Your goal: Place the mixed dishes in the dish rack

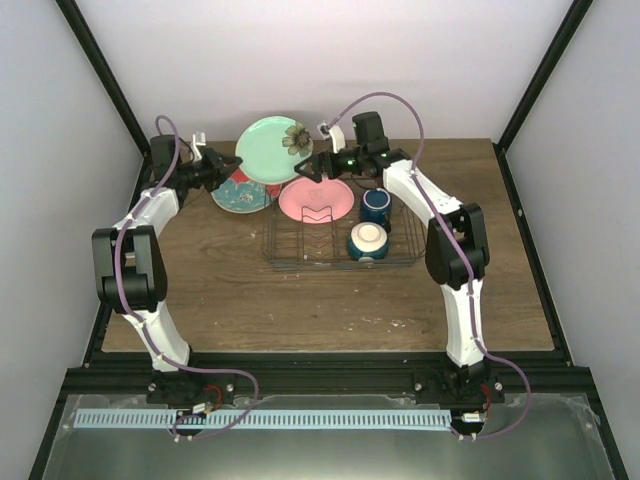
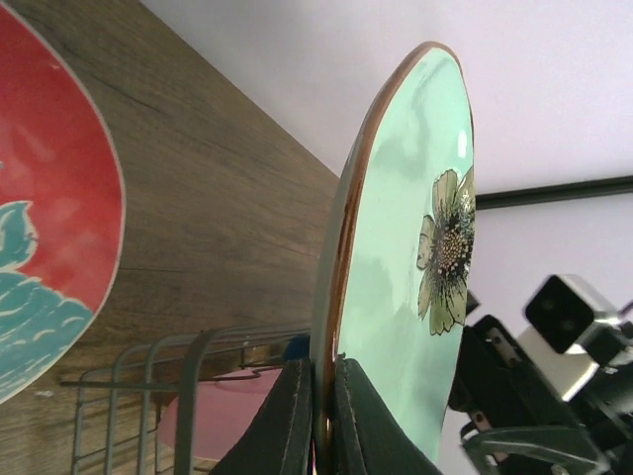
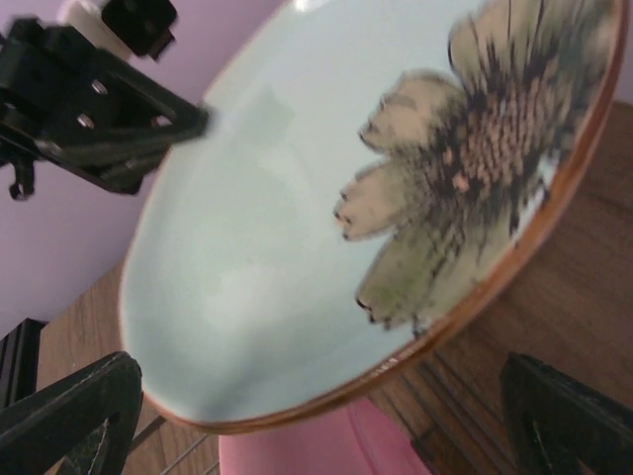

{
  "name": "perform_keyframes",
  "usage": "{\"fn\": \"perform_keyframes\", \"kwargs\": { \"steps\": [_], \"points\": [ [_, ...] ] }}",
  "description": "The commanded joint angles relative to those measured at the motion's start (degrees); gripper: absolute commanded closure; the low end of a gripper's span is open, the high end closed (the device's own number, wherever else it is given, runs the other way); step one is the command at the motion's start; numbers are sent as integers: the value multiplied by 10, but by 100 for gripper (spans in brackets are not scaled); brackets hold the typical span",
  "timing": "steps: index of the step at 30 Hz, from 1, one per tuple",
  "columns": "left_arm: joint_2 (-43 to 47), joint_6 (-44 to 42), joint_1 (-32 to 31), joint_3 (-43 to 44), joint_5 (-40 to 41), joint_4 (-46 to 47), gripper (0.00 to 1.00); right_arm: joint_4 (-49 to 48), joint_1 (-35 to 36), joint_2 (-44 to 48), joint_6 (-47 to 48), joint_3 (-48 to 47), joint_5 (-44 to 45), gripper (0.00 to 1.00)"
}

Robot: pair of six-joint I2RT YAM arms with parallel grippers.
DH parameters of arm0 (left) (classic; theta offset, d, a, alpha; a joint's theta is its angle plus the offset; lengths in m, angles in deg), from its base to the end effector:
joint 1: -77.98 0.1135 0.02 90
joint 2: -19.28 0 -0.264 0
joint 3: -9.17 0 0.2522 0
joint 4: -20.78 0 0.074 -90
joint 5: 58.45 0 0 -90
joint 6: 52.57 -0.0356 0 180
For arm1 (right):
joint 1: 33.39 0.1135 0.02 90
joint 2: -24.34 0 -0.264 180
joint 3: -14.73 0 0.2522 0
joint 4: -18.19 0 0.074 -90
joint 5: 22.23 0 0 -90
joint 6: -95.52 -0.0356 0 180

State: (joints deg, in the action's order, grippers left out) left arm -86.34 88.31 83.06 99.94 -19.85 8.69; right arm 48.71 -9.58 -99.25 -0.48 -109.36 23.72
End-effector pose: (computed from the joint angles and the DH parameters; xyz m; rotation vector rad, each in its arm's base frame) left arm 0.4214 0.0095 0.2595 -0.4270 2.0931 -1.3974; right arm 0.4515 0.2263 0.2858 -0.7962 1.9661 1.1141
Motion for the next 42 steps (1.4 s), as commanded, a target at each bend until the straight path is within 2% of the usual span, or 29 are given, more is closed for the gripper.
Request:
{"fn": "perform_keyframes", "kwargs": {
  "steps": [1, 9, 16, 23, 30, 32, 37, 39, 42],
  "points": [
    [17, 6, -8, 13, -45, 81, 100, 19, 1, 38, 18, 23, 8, 0],
    [7, 12, -8, 13, -44, 94, 100, 9, -6, 77, 26, 76, 22, 0],
    [14, 9, -9, 2, -47, 94, 100, -19, -18, 69, 5, 82, -2, 0],
    [28, 4, -12, -14, -57, 97, 100, -41, -22, 25, -27, 39, -34, 1],
    [40, 10, -22, -36, -80, 132, 100, -74, -22, -8, -62, 6, -72, 7],
    [40, 19, -27, -39, -91, 149, 100, -88, -23, -16, -72, 7, -88, 13],
    [40, 36, -40, -51, -102, 177, 100, -131, -22, -32, -110, 10, -127, 39],
    [39, 45, -46, -58, -106, 200, 100, -145, -23, -32, -116, 12, -131, 53],
    [36, 47, -51, -60, -107, 207, 100, -153, -23, -31, -113, 13, -133, 81]
  ]
}}
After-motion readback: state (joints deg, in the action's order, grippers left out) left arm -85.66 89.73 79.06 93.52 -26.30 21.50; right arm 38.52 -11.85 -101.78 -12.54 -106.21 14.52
